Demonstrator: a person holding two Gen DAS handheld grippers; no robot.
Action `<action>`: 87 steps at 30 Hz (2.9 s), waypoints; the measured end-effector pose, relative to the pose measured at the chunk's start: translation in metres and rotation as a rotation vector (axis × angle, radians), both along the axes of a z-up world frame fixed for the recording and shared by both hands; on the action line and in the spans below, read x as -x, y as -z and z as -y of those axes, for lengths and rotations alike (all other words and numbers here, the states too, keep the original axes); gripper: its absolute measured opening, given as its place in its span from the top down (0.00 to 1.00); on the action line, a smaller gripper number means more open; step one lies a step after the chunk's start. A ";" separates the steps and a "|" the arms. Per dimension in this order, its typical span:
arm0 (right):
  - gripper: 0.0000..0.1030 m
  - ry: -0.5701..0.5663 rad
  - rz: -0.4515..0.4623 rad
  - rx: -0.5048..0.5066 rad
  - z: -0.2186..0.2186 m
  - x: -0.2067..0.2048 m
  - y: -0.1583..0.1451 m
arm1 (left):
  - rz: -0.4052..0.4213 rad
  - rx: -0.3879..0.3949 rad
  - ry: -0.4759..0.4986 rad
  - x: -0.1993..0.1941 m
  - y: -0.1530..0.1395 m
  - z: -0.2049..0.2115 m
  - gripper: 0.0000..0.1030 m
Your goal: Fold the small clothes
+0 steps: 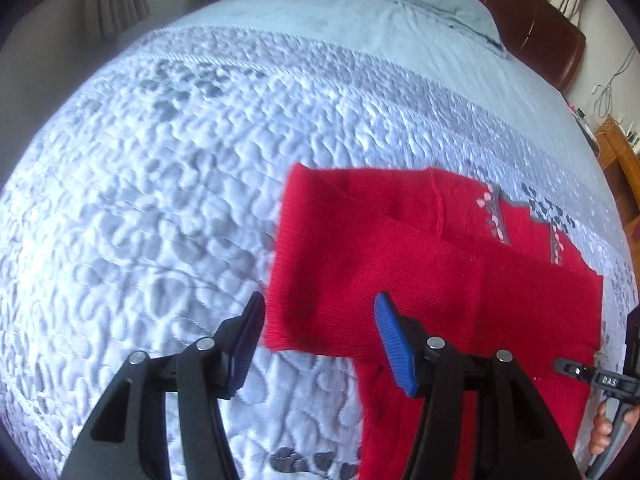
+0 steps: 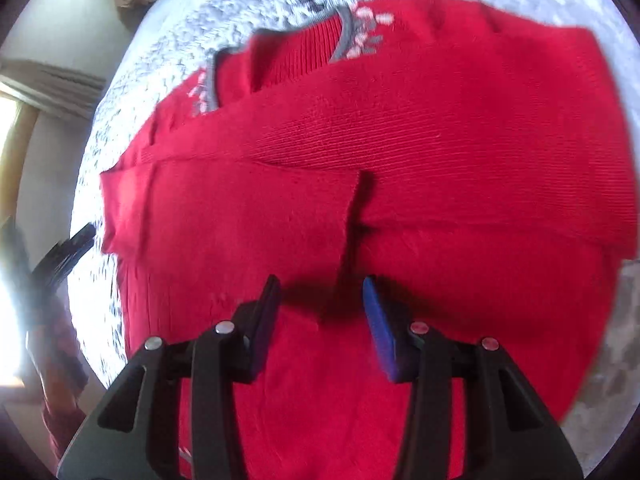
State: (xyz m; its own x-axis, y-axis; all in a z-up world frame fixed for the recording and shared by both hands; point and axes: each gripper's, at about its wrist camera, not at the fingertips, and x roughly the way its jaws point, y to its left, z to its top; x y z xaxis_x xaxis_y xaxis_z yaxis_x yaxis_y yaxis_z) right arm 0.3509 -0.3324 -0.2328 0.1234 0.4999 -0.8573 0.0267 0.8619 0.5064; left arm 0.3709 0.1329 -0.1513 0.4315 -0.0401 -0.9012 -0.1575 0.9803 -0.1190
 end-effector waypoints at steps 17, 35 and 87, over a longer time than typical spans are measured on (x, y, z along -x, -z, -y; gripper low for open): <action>0.96 0.021 0.324 0.204 0.090 -0.021 -0.117 | 0.014 -0.097 0.003 -0.023 0.006 0.027 0.39; 0.78 0.116 0.082 0.244 0.121 -0.049 0.004 | -0.078 -0.305 0.081 -0.055 0.059 0.080 0.36; 0.95 -0.043 0.139 -0.196 0.094 0.323 -0.066 | -0.173 0.308 0.200 0.301 -0.015 0.032 0.93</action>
